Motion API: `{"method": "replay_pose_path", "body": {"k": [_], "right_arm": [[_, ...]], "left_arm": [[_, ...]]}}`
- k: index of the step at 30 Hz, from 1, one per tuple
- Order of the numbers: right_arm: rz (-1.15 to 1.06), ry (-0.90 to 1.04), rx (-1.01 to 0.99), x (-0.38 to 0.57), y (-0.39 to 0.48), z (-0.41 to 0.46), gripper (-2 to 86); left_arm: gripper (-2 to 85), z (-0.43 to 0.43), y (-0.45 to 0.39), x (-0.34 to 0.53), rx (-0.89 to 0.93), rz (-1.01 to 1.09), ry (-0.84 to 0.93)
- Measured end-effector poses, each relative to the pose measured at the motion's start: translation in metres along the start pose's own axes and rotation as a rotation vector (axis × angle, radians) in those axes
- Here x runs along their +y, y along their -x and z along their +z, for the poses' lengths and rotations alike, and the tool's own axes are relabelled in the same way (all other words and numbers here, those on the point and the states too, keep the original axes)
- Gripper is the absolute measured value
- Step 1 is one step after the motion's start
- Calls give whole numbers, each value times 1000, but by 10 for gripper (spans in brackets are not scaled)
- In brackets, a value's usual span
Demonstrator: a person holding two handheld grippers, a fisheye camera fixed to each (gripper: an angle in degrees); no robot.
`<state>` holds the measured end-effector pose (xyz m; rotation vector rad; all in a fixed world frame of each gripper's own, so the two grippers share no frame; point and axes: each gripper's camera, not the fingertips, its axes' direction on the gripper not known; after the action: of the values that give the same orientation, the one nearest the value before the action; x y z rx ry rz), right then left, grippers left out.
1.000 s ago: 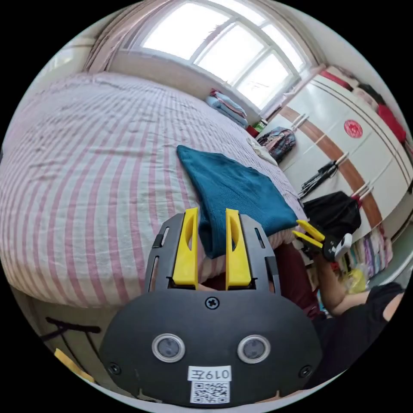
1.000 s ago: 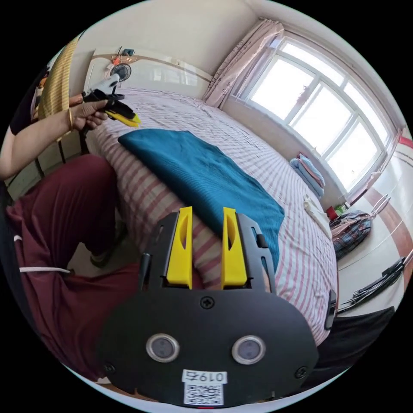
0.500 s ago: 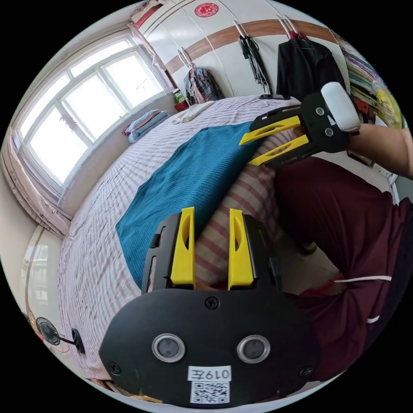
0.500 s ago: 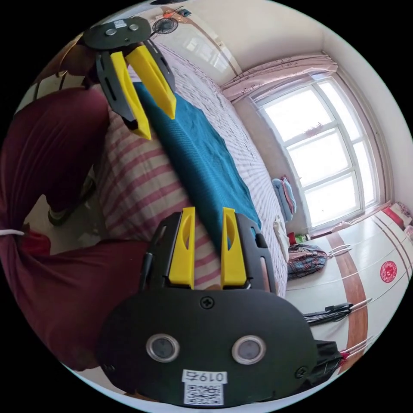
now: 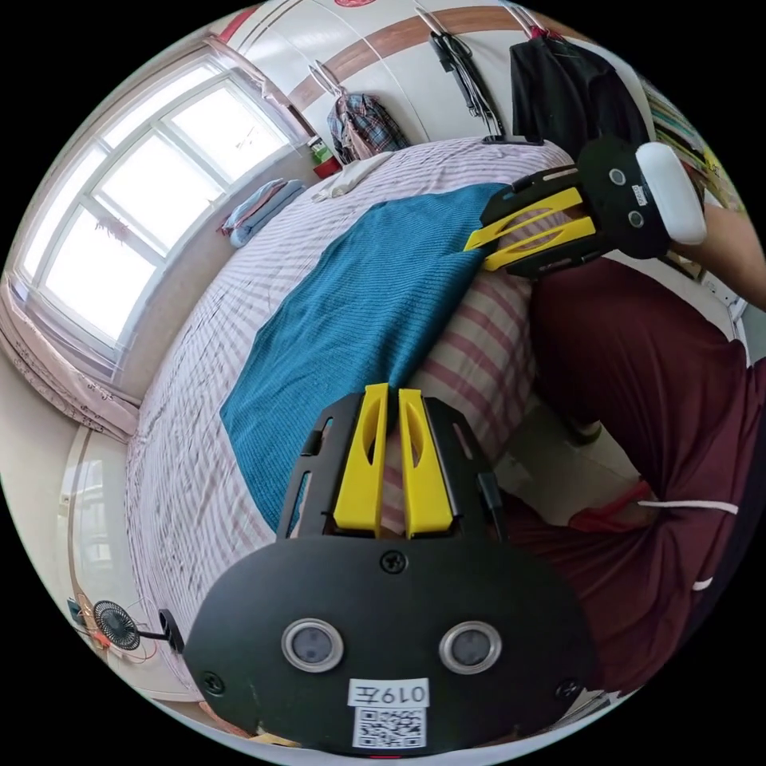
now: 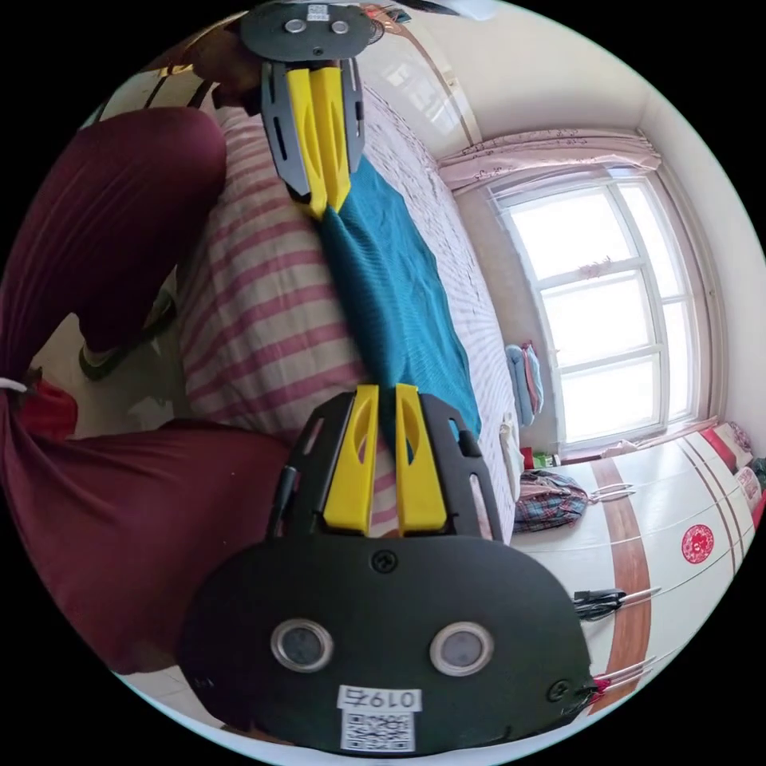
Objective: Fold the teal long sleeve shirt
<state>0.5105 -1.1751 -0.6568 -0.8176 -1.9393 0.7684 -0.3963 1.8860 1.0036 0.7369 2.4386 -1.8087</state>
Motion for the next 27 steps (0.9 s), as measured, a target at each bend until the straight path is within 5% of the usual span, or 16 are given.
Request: {"method": "replay_pose_path", "body": {"k": [21, 27], "right_arm": [[-28, -38, 71, -26, -5, -28, 110], [-119, -80, 103, -54, 13, -25, 106]], "left_arm": [[62, -69, -14, -43, 122, -23, -99], [73, -74, -59, -82, -28, 127, -158]]}}
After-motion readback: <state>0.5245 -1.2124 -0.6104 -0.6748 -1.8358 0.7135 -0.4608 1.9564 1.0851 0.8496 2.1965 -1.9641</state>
